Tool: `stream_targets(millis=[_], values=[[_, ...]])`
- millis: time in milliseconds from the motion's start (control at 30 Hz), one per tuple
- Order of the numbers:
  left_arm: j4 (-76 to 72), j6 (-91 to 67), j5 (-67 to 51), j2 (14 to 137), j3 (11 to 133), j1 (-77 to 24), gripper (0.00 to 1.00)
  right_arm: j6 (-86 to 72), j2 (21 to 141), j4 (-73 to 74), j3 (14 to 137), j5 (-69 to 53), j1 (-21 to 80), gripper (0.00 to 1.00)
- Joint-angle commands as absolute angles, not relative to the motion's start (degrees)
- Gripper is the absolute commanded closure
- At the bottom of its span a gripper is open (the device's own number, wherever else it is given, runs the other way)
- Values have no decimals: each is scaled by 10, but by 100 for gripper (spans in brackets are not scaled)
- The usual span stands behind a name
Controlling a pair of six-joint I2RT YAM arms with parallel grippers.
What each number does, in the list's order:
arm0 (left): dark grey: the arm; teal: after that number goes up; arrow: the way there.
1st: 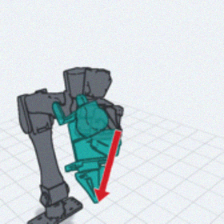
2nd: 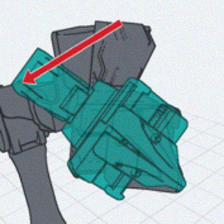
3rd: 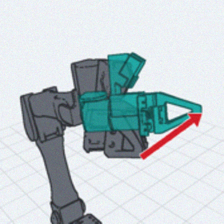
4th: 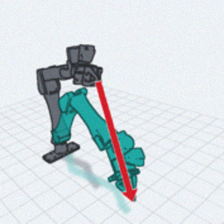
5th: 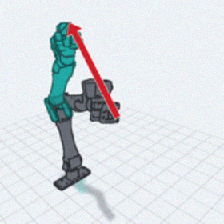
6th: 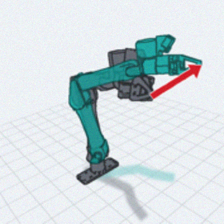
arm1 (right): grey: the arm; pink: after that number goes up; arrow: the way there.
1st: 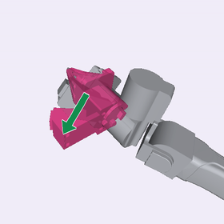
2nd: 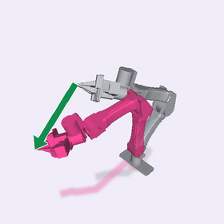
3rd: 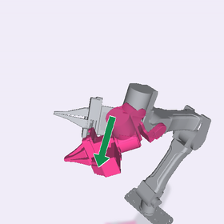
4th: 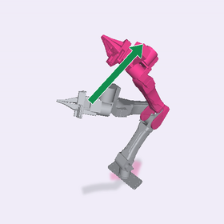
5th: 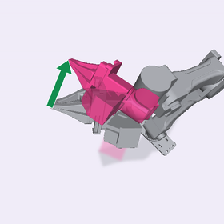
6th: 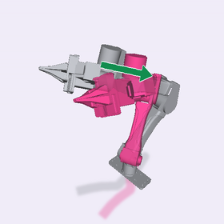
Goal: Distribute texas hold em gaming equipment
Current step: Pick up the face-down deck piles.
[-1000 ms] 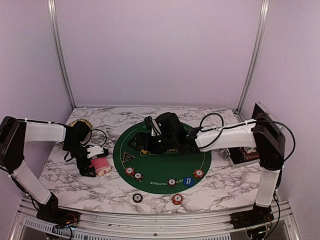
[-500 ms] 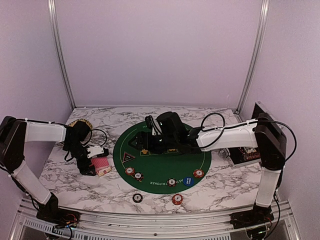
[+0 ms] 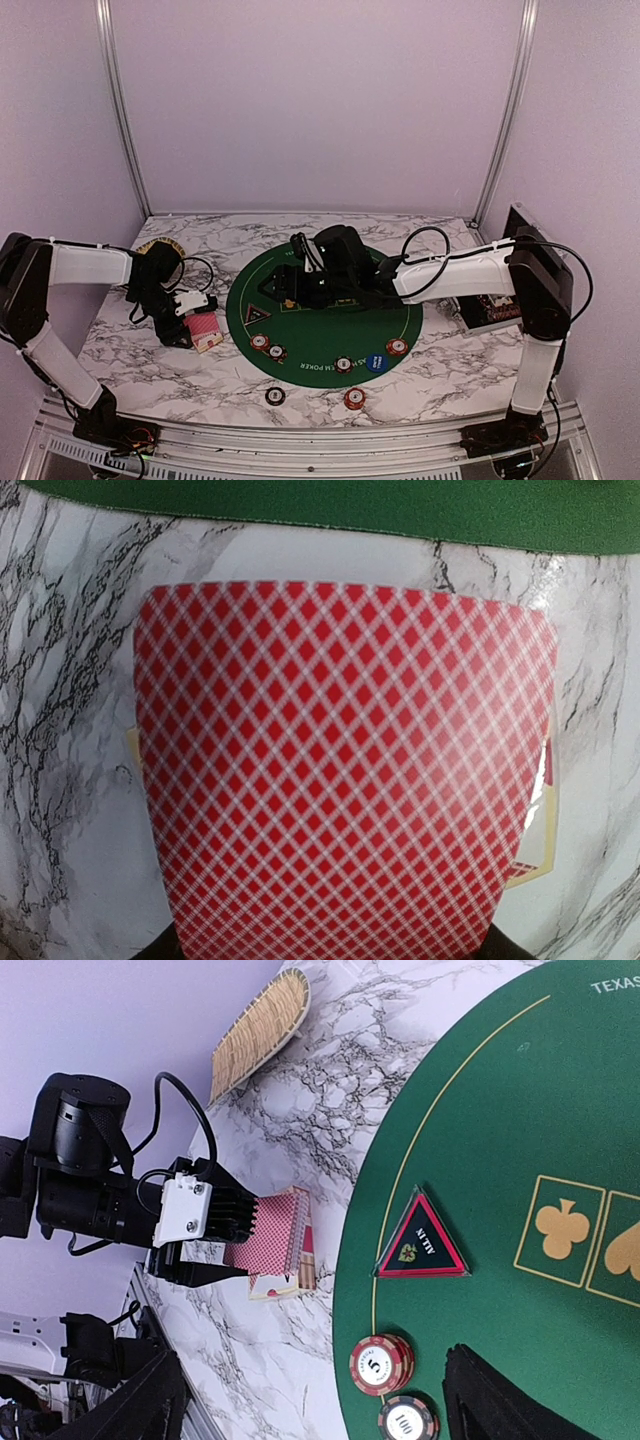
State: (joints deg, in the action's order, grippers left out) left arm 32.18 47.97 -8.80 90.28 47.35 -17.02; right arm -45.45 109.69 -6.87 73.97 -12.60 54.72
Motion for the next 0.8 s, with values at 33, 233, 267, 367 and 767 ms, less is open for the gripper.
stream_targets(millis=[33,233,267,367,767], values=[[329,477,-76,900,455,-178,44,-458,1076,-84,738,-130,543,13],[327,481,-65,889,452,-179,52,-461,1077,-91,737,-135,542,14],[326,481,-64,886,452,-179,53,-462,1078,-92,737,-136,542,14],[327,481,-62,874,455,-181,60,-465,1078,-97,735,-142,541,14],[327,474,-61,856,459,-184,84,-486,1076,-127,718,-167,535,14]])
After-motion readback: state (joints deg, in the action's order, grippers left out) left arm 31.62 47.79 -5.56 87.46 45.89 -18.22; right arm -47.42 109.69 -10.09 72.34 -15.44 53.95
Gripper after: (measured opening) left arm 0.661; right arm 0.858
